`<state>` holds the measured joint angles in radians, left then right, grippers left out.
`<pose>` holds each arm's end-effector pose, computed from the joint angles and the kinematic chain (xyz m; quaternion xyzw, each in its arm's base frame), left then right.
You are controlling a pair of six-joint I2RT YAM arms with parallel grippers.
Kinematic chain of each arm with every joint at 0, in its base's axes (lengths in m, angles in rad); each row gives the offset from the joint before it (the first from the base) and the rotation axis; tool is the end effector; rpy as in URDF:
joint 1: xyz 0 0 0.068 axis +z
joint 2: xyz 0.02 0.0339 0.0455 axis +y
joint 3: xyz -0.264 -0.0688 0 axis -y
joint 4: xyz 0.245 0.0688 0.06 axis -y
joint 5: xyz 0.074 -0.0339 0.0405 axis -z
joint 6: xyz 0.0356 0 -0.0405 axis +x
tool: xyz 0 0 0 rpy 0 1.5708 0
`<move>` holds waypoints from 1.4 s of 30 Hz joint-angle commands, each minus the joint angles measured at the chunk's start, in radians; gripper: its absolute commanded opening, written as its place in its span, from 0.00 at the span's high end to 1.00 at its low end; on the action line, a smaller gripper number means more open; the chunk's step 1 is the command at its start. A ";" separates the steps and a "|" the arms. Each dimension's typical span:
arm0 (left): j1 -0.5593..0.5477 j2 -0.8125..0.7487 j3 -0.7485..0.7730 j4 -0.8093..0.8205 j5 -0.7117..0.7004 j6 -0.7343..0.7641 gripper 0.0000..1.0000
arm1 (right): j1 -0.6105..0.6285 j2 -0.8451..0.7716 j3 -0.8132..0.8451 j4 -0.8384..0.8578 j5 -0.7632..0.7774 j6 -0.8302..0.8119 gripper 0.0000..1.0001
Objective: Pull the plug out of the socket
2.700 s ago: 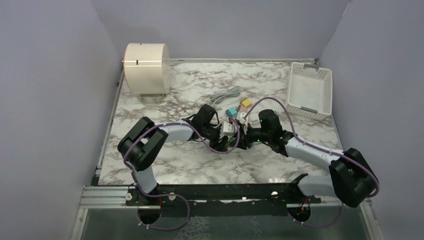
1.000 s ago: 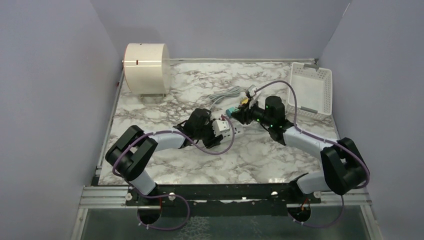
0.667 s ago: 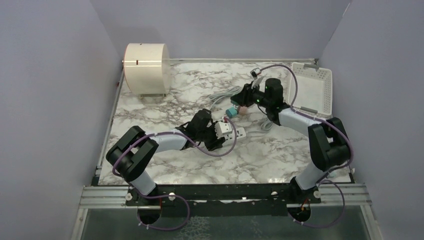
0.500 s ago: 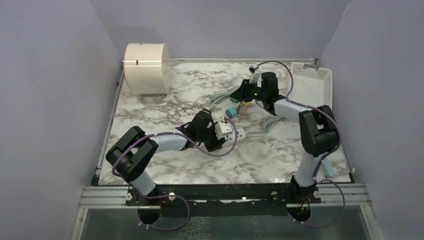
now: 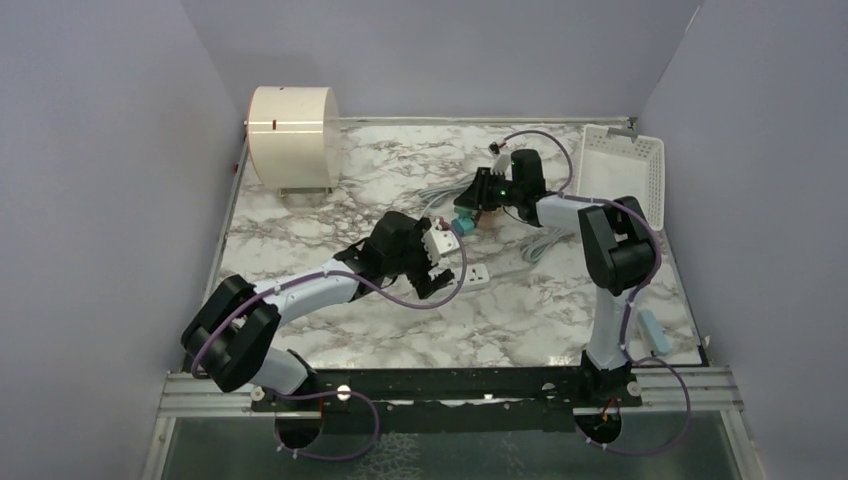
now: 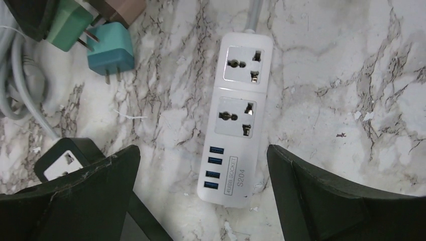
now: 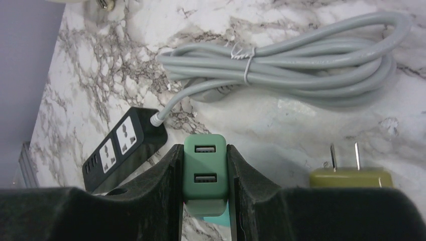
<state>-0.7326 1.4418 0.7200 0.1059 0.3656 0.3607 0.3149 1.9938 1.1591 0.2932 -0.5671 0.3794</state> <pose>0.2124 -0.2082 0.1965 0.5254 0.7027 -0.2422 0.4142 0.3996 0.1503 0.1593 -0.1107 0.8397 0.3898 0.3615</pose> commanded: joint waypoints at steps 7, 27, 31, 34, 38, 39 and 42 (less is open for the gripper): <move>0.095 -0.261 0.001 0.026 0.116 -0.097 0.01 | 0.003 0.172 0.143 0.014 -0.015 -0.005 0.80; 0.284 -0.554 0.026 0.050 -0.244 -0.267 0.01 | 0.004 -0.155 0.082 -0.033 0.156 -0.111 0.01; 0.329 -0.570 0.020 0.038 -0.266 -0.271 0.01 | 0.004 -0.301 0.018 -0.083 0.303 -0.088 0.01; 0.363 -0.579 -0.011 0.071 -0.279 -0.292 0.01 | 0.004 -0.430 -0.076 -0.118 0.441 0.042 0.01; 0.400 -0.593 -0.046 0.120 -0.261 -0.329 0.01 | 0.004 -0.630 -0.292 -0.127 0.605 0.225 0.00; 0.405 -0.602 -0.051 0.127 -0.263 -0.326 0.01 | 0.004 -0.681 -0.360 -0.122 0.640 0.232 0.01; 0.412 -0.631 -0.079 0.162 -0.291 -0.317 0.01 | 0.004 -0.799 -0.455 -0.135 0.759 0.211 0.00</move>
<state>-0.3344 0.8616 0.6628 0.1814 0.1150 0.0620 0.3157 1.2999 0.8074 0.2104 -0.0353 0.5270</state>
